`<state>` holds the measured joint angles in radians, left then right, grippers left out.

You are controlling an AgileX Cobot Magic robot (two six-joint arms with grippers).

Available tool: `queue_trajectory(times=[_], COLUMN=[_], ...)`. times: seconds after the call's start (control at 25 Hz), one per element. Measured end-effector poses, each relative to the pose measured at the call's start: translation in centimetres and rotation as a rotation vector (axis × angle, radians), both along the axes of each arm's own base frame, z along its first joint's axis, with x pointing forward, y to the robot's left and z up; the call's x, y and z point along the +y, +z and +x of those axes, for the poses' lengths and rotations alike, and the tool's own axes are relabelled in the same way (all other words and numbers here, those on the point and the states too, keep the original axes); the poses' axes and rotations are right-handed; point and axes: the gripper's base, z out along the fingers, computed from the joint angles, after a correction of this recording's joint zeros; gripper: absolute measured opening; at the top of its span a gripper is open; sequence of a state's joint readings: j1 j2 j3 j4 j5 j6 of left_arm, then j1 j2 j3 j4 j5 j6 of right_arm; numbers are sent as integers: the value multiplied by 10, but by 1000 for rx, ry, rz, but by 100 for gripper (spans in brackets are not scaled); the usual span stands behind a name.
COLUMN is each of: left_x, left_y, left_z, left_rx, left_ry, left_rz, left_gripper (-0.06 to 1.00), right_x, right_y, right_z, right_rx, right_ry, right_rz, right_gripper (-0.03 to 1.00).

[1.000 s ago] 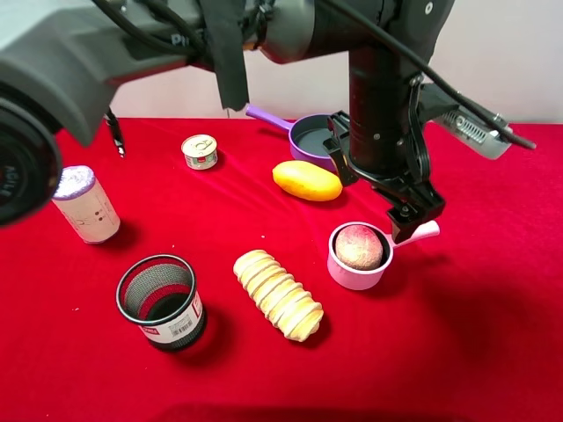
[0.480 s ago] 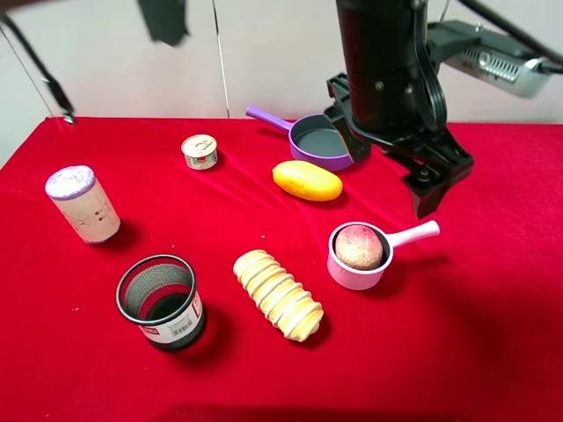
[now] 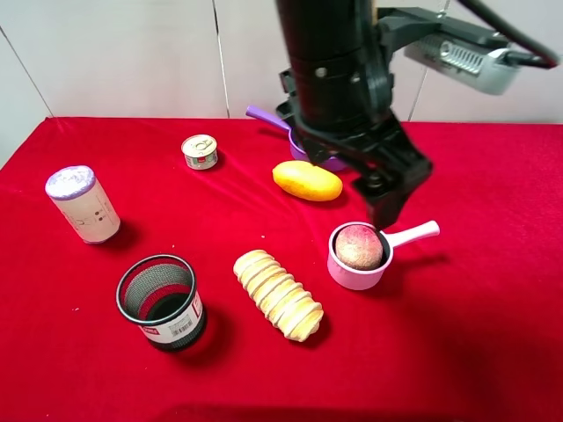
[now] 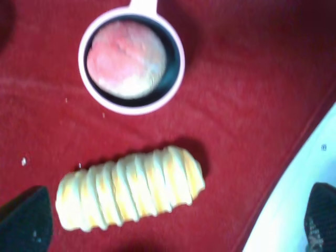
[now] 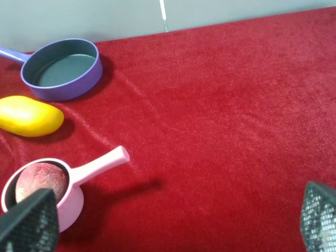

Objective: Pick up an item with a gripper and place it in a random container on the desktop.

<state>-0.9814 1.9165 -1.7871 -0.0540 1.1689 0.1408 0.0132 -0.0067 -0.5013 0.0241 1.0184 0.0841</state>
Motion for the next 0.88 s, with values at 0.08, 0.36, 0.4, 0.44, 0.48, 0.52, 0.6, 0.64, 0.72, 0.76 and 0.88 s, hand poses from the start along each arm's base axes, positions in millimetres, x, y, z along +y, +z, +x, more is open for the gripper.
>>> queue_trajectory(times=[0.08, 0.36, 0.4, 0.44, 0.48, 0.52, 0.6, 0.64, 0.72, 0.76, 0.88], left_x=[8, 37, 42, 46, 52, 57, 70, 76, 91, 91, 113], left_y=[2, 18, 23, 26, 29, 34, 43, 45, 55, 55, 66], left_z=[-5, -24, -27, -30, -33, -37, -45, -48, -56, -56, -68], left_rx=[3, -8, -13, -16, -19, -26, -43, -53, -78, -78, -116], left_ry=[-7, -10, -8, -8, -8, -8, -8, -8, -7, -7, -3], left_rz=[7, 4, -3, -7, -11, -20, -32, -33, -49, -49, -71], left_gripper=[95, 95, 95, 95, 95, 95, 95, 95, 95, 95, 95], right_x=[0, 0, 0, 0, 0, 0, 0, 0, 0, 0, 0], right_y=[0, 0, 0, 0, 0, 0, 0, 0, 0, 0, 0], right_z=[0, 0, 0, 0, 0, 0, 0, 0, 0, 0, 0], right_rx=[0, 0, 0, 0, 0, 0, 0, 0, 0, 0, 0], right_ry=[0, 0, 0, 0, 0, 0, 0, 0, 0, 0, 0], right_rz=[0, 0, 0, 0, 0, 0, 0, 0, 0, 0, 0], right_gripper=[69, 69, 69, 69, 69, 69, 69, 69, 69, 69, 69])
